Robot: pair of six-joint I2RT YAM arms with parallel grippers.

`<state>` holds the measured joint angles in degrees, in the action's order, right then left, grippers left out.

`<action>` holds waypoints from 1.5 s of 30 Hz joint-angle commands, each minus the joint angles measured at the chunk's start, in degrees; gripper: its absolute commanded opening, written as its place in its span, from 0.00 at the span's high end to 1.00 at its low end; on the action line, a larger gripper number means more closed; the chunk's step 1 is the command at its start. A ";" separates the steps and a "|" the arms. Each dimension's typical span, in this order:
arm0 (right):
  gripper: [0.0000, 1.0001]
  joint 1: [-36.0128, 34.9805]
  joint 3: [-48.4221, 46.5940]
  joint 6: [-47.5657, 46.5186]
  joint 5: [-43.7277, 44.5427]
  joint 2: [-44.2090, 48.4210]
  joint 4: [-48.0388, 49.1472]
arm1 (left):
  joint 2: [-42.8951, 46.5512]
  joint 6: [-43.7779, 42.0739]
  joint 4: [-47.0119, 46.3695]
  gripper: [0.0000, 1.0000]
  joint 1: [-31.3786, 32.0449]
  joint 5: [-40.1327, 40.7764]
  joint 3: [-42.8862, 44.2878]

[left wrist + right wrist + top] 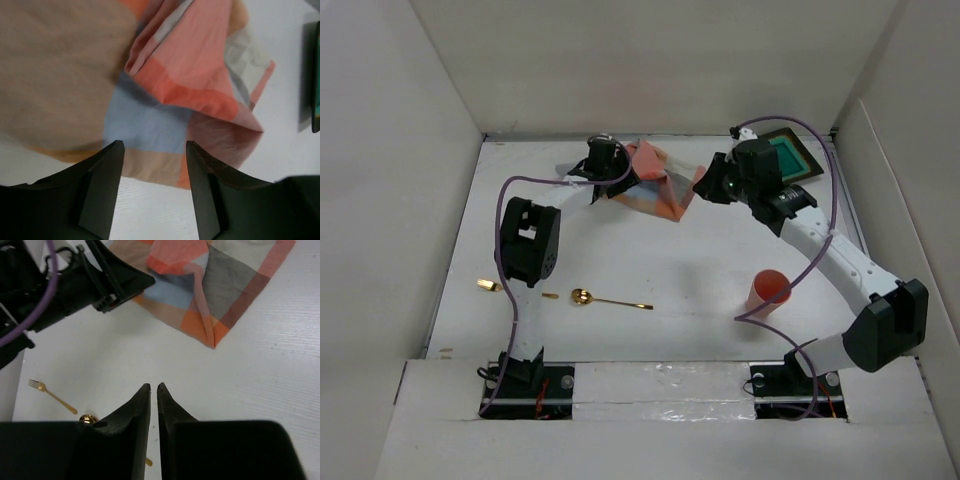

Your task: Set the dinner table for one person

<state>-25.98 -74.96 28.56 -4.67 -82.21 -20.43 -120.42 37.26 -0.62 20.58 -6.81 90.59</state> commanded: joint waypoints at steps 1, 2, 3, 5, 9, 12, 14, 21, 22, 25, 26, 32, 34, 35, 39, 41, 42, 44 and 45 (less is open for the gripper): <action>0.77 -1.01 1.47 0.27 1.06 3.11 2.32 | 1.86 6.50 -5.51 0.50 -0.09 -3.47 -1.45; 0.75 -1.01 1.74 0.19 0.54 3.29 2.32 | 2.03 7.73 -7.97 0.48 -0.10 -3.74 -2.77; 0.73 -1.01 1.83 0.18 0.27 3.72 2.23 | 1.60 10.09 -10.95 0.47 -0.62 -3.91 -3.91; 0.73 -1.62 2.36 0.10 0.18 3.99 1.62 | 0.89 12.13 -12.38 0.47 -1.15 -2.78 -4.19; 0.72 -1.62 2.98 0.18 -0.17 4.61 1.00 | -0.78 16.26 -16.06 0.46 -1.15 -0.49 -5.41; 0.72 -2.15 2.98 0.01 -0.17 4.96 0.74 | -1.22 19.08 -20.47 0.47 -1.68 -0.49 -7.18; 0.71 -2.15 2.89 0.01 -0.34 4.87 0.30 | -1.83 20.57 -21.35 0.47 -1.68 0.21 -6.92; 0.71 -2.15 2.80 -0.17 -1.40 5.57 -0.23 | -6.75 20.58 -17.48 0.53 -1.68 3.11 0.28; 0.71 -2.15 2.97 -0.25 -1.49 5.57 -0.40 | -7.28 20.66 -17.40 0.54 -1.68 3.03 0.81; 0.71 -2.15 3.24 -0.26 -1.22 5.66 -0.49 | -8.60 21.54 -17.48 0.56 -2.21 2.68 2.22; 0.71 -2.15 3.24 -0.34 -1.31 5.66 -0.58 | -8.69 21.80 -17.83 0.57 -2.21 2.59 2.23; 0.71 -1.62 3.42 0.01 -1.75 4.87 -0.58 | -7.73 22.42 -21.70 0.68 -2.21 3.38 1.17; 0.71 -1.62 3.50 0.01 -2.01 4.61 -0.58 | -7.29 22.25 -22.14 0.70 -2.74 3.99 1.35; 0.71 -1.62 3.59 0.01 -2.01 4.52 -0.49 | -7.55 22.33 -22.66 0.72 -2.74 3.91 1.52; 0.71 -1.62 3.77 0.01 -0.87 4.08 -0.49 | -6.94 22.34 -23.11 0.98 -2.74 2.15 1.70; 0.69 -1.09 3.77 0.01 -0.43 3.38 0.03 | -3.88 21.29 -23.11 1.00 -2.74 2.50 0.39; 0.64 -0.57 3.59 0.01 0.00 2.77 0.21 | -2.55 19.80 -23.02 1.00 -2.74 2.59 -1.45; 0.57 0.05 2.02 0.62 2.80 0.41 0.04 | 2.70 18.47 -22.67 1.00 -4.05 2.76 -3.91; 0.52 0.66 1.14 0.97 4.13 -0.66 -0.14 | 4.13 16.90 -22.32 1.00 -4.05 2.85 -6.62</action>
<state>-26.63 -71.59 29.02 -4.45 -80.03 -21.39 -127.17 57.78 -21.06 17.63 -4.40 87.22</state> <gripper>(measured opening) 0.455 0.010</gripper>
